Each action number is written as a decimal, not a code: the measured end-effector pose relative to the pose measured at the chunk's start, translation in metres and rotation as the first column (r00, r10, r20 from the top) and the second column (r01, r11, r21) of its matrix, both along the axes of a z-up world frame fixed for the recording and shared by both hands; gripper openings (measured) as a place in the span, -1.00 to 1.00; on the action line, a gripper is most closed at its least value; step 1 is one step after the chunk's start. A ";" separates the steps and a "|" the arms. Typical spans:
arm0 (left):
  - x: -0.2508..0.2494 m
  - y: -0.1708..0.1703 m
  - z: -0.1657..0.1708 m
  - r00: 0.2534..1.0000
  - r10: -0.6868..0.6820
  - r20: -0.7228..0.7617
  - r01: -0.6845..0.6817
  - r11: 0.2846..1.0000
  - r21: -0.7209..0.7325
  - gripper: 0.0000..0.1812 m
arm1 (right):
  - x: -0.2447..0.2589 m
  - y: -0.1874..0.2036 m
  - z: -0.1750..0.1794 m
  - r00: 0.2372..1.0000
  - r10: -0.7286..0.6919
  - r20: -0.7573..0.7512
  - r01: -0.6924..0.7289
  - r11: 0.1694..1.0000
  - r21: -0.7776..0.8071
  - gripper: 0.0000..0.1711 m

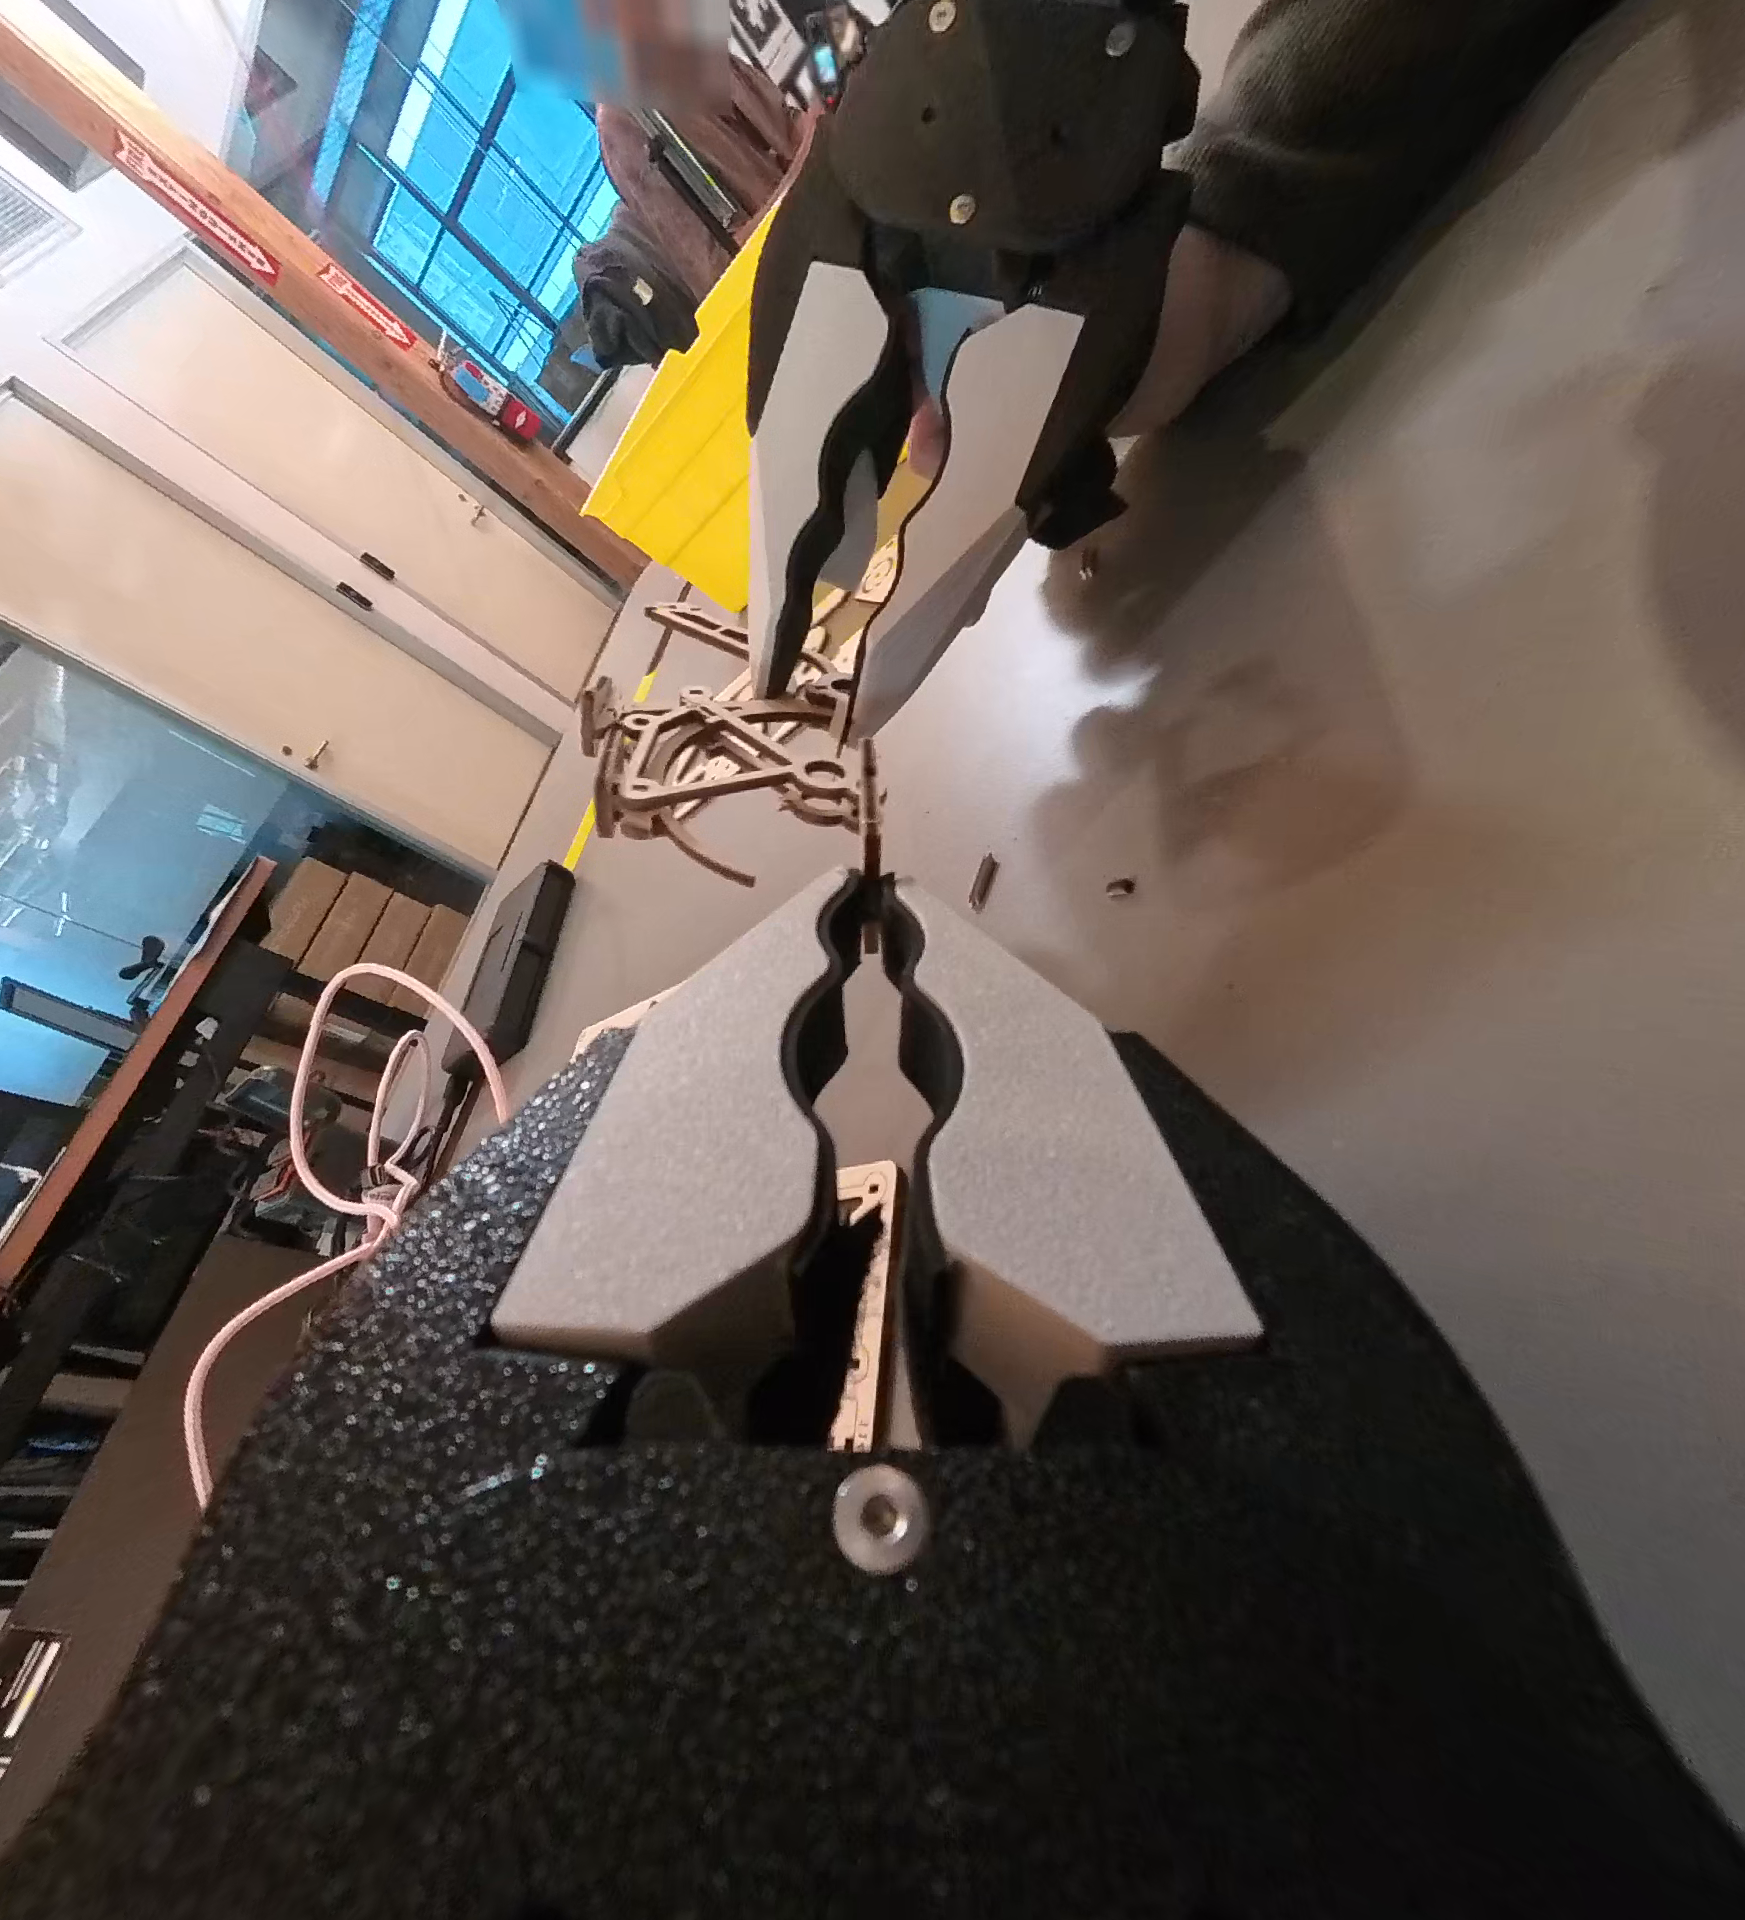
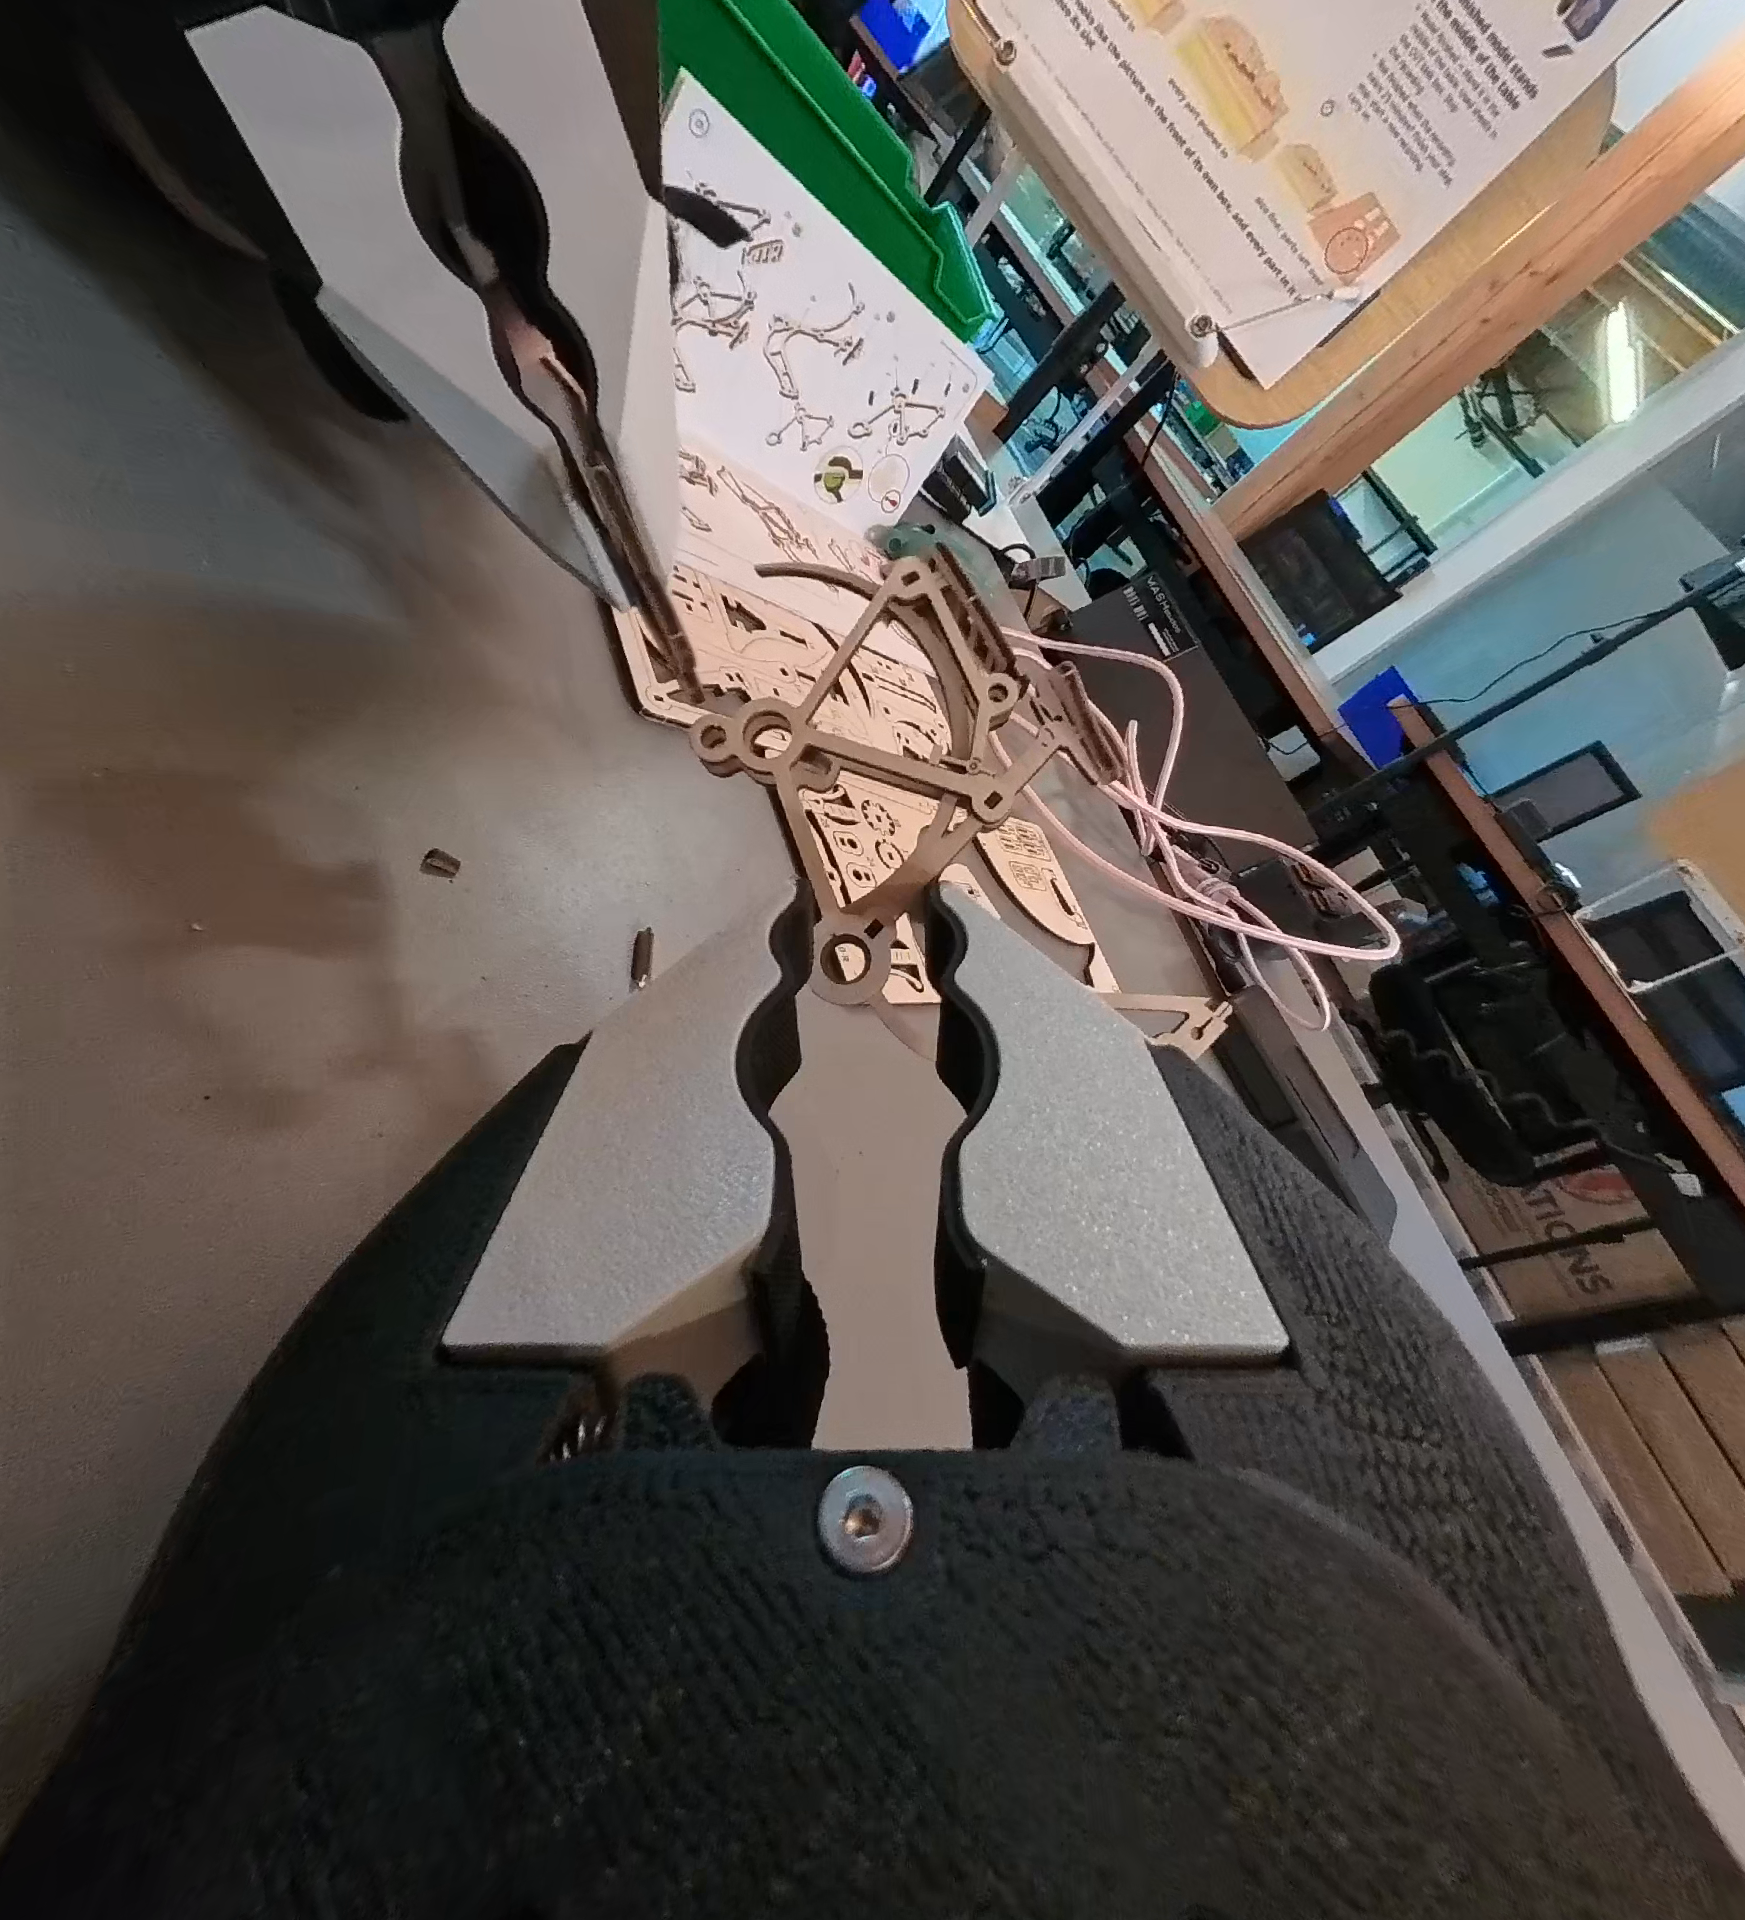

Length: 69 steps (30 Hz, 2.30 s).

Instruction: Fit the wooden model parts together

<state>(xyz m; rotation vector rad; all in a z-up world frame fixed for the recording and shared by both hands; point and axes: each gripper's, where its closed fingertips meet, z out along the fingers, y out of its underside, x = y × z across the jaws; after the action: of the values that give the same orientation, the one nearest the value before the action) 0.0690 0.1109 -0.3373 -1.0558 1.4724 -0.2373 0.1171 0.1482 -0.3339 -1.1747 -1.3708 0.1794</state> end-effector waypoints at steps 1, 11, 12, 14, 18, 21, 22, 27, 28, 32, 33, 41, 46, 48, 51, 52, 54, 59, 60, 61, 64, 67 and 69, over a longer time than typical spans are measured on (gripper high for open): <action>0.000 0.000 0.000 1.000 -0.001 -0.001 0.001 1.000 0.000 -1.00 | 0.000 0.000 0.000 1.000 -0.001 0.000 0.001 1.000 0.000 -0.78; 0.000 0.000 -0.002 1.000 -0.004 -0.008 0.004 1.000 -0.009 -1.00 | 0.000 0.001 -0.001 1.000 -0.004 0.005 0.004 1.000 -0.003 -0.78; 0.000 0.000 -0.002 1.000 -0.004 -0.008 0.004 1.000 -0.011 -1.00 | 0.000 0.001 -0.001 1.000 -0.006 0.005 0.006 1.000 -0.005 -0.78; 0.000 0.000 -0.003 1.000 -0.003 -0.010 0.003 1.000 -0.015 -1.00 | 0.001 0.001 -0.001 1.000 -0.006 0.004 0.006 1.000 -0.008 -0.78; 0.000 0.000 -0.004 1.000 -0.005 -0.013 0.005 1.000 -0.017 -1.00 | 0.001 0.001 -0.002 1.000 -0.005 0.006 0.005 1.000 -0.012 -0.78; 0.000 0.001 -0.004 1.000 -0.004 -0.012 0.004 1.000 -0.018 -1.00 | 0.001 0.001 -0.002 1.000 -0.005 0.007 0.005 1.000 -0.013 -0.78; 0.000 0.001 -0.004 1.000 -0.004 -0.013 0.004 1.000 -0.019 -1.00 | 0.001 0.001 -0.002 1.000 -0.005 0.007 0.005 1.000 -0.014 -0.78; 0.000 0.001 -0.004 1.000 -0.002 -0.018 0.002 1.000 -0.013 -1.00 | 0.001 0.002 -0.002 1.000 -0.009 0.005 0.009 1.000 -0.013 -0.78; 0.000 0.001 -0.004 1.000 -0.002 -0.024 0.002 1.000 -0.002 -1.00 | 0.001 0.002 -0.002 1.000 -0.009 0.004 0.009 1.000 -0.012 -0.78; -0.001 0.001 -0.007 0.994 0.024 -0.105 -0.007 0.987 0.158 -1.00 | 0.001 0.001 -0.001 1.000 -0.008 0.003 0.008 1.000 -0.007 -0.78; -0.001 0.002 -0.007 0.991 0.038 -0.126 -0.011 0.979 0.205 -1.00 | 0.001 0.001 -0.001 1.000 -0.007 0.004 0.007 1.000 -0.008 -0.78; 0.000 0.000 -0.008 0.985 0.057 -0.163 -0.006 0.954 0.299 -1.00 | 0.000 0.000 0.000 1.000 -0.001 0.000 0.001 1.000 -0.009 -0.78; 0.000 0.000 -0.008 0.984 0.059 -0.167 -0.005 0.952 0.307 -1.00 | 0.000 0.000 0.000 1.000 0.001 0.000 -0.001 1.000 -0.008 -0.78; 0.000 0.000 -0.008 0.984 0.058 -0.169 -0.004 0.952 0.307 -1.00 | 0.000 0.000 0.000 1.000 0.001 0.001 -0.001 1.000 -0.009 -0.78; 0.000 0.001 -0.008 0.984 0.059 -0.166 -0.006 0.954 0.301 -1.00 | 0.000 0.000 0.000 1.000 0.002 0.001 -0.002 1.000 -0.011 -0.78; 0.000 0.001 -0.008 0.984 0.059 -0.167 -0.006 0.954 0.301 -1.00 | 0.000 0.000 0.000 1.000 0.002 0.000 -0.002 1.000 -0.011 -0.78; 0.000 0.000 -0.008 0.984 0.058 -0.170 -0.004 0.952 0.305 -1.00 | 0.000 0.000 0.000 1.000 0.003 -0.001 -0.003 1.000 -0.011 -0.78; 0.000 0.000 -0.009 0.984 0.059 -0.170 -0.006 0.954 0.300 -1.00 | 0.000 0.000 -0.001 1.000 0.004 0.001 -0.004 1.000 -0.013 -0.78; 0.000 0.000 -0.009 0.984 0.059 -0.171 -0.005 0.954 0.300 -1.00 | 0.000 0.000 -0.001 1.000 0.004 0.001 -0.004 1.000 -0.014 -0.78; 0.001 0.000 -0.009 0.984 0.059 -0.171 -0.005 0.954 0.299 -1.00 | 0.000 0.000 -0.001 1.000 0.004 0.001 -0.004 1.000 -0.014 -0.78; 0.000 0.001 -0.009 0.984 0.059 -0.169 -0.007 0.957 0.291 -1.00 | -0.001 0.000 -0.001 1.000 0.004 0.003 -0.004 1.000 -0.016 -0.78; 0.000 0.001 -0.009 0.984 0.060 -0.167 -0.010 0.959 0.284 -1.00 | -0.001 0.000 -0.002 1.000 0.004 0.004 -0.003 1.000 -0.016 -0.78; 0.000 0.002 -0.010 0.984 0.061 -0.168 -0.011 0.959 0.282 -1.00 | -0.001 0.000 -0.002 1.000 0.004 0.005 -0.004 1.000 -0.019 -0.78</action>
<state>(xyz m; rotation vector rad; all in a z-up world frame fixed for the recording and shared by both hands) 0.0692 0.1126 -0.3471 -0.8893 1.5888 0.0926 0.1161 0.1487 -0.3360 -1.1890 -1.3788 0.1922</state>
